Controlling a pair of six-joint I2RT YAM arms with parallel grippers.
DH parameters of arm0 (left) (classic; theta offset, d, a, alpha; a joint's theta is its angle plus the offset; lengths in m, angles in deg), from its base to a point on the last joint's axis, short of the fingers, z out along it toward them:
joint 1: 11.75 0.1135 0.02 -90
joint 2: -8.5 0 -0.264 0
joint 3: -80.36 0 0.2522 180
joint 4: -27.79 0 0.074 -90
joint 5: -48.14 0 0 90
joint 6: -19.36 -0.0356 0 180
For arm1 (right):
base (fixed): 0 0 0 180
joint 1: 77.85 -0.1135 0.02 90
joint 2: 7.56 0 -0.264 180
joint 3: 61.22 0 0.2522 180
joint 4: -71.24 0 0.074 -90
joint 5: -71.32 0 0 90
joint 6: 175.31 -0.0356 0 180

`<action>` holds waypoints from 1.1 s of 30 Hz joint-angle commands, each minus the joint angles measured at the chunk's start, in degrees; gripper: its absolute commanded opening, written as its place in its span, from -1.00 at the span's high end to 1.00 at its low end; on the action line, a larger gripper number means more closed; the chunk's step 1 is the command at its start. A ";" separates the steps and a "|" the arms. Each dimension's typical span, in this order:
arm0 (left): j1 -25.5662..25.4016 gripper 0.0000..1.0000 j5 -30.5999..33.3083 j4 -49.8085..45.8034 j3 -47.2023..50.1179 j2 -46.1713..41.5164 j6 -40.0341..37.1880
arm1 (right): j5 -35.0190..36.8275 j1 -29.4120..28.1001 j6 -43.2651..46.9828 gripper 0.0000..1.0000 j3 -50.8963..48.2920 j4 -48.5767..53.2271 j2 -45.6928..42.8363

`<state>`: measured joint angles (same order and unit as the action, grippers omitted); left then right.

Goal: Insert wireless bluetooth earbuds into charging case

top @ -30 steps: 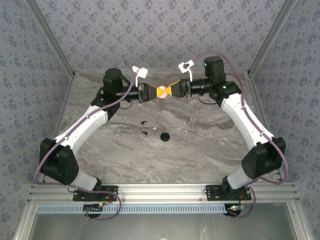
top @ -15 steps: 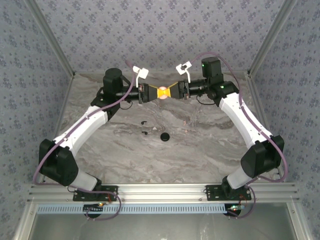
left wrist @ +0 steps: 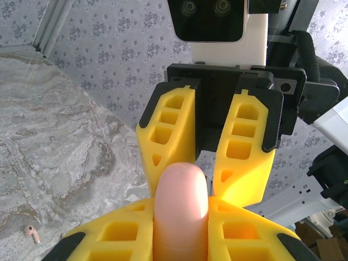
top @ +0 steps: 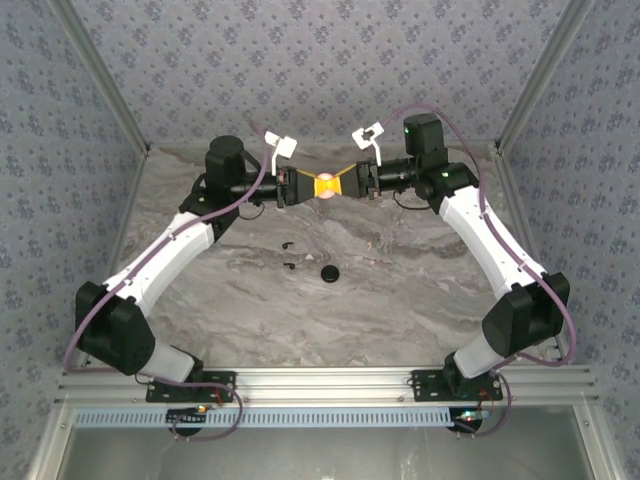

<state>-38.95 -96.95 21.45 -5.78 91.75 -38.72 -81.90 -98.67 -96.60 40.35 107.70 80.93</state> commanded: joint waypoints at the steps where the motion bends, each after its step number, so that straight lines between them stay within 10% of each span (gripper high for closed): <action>1: -0.48 0.87 2.94 -0.65 -2.06 -1.76 -1.77 | 1.06 -0.46 -0.47 0.46 1.21 0.88 -1.89; 11: -0.46 0.89 4.69 -1.45 -1.89 -2.14 -2.30 | 2.09 -0.26 -0.05 0.27 1.05 1.32 -2.54; 33: -0.35 0.90 5.32 -1.37 -2.07 -1.96 -2.32 | 0.98 0.69 -1.50 0.59 0.17 -0.92 -3.26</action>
<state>-39.41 -94.13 20.47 -6.00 91.31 -39.77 -79.83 -98.34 -96.66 40.33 107.85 80.20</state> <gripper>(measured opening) 0.195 0.221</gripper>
